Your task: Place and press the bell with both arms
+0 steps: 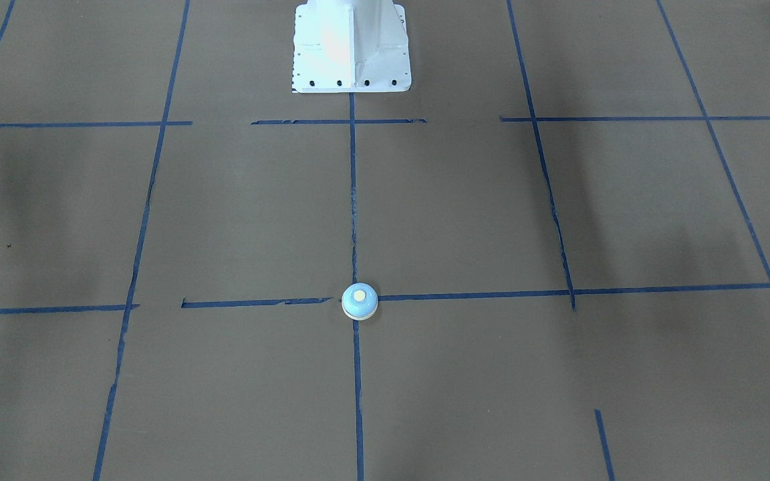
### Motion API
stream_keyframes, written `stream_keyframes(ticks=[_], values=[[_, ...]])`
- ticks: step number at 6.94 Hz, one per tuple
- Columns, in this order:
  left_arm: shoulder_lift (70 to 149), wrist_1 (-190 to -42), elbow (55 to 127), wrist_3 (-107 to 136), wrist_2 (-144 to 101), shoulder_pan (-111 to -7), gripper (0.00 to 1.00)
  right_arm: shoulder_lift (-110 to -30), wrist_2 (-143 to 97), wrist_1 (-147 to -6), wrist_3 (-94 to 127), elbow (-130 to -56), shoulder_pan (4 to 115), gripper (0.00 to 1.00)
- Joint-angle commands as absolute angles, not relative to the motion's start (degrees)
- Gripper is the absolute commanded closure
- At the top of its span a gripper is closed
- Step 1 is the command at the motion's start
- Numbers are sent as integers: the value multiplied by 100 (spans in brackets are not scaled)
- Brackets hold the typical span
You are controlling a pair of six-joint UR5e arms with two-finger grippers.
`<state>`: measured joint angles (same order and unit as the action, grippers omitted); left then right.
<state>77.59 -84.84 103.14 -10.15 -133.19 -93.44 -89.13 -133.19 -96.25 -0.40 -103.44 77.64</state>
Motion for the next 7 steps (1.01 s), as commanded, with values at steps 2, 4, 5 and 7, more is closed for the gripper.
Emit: stream_keyframes(ticks=[2, 4, 5, 7], values=[[7359, -8533, 10397, -1020, -13272, -9343, 0, -10201, -13412, -9589, -598, -10476, 8595, 0], [7330, -8534, 10573, -1028, -13280, -9343, 0, -10230, -13421, -9589, -589, -10433, 8596, 0], [7339, -8534, 10556, -1020, -13280, -9343, 0, -10283, -13421, -9589, -624, -10476, 8596, 0], [7348, -8543, 10565, -1020, -13289, -9343, 0, -10283, -13421, -9589, -607, -10459, 8596, 0]])
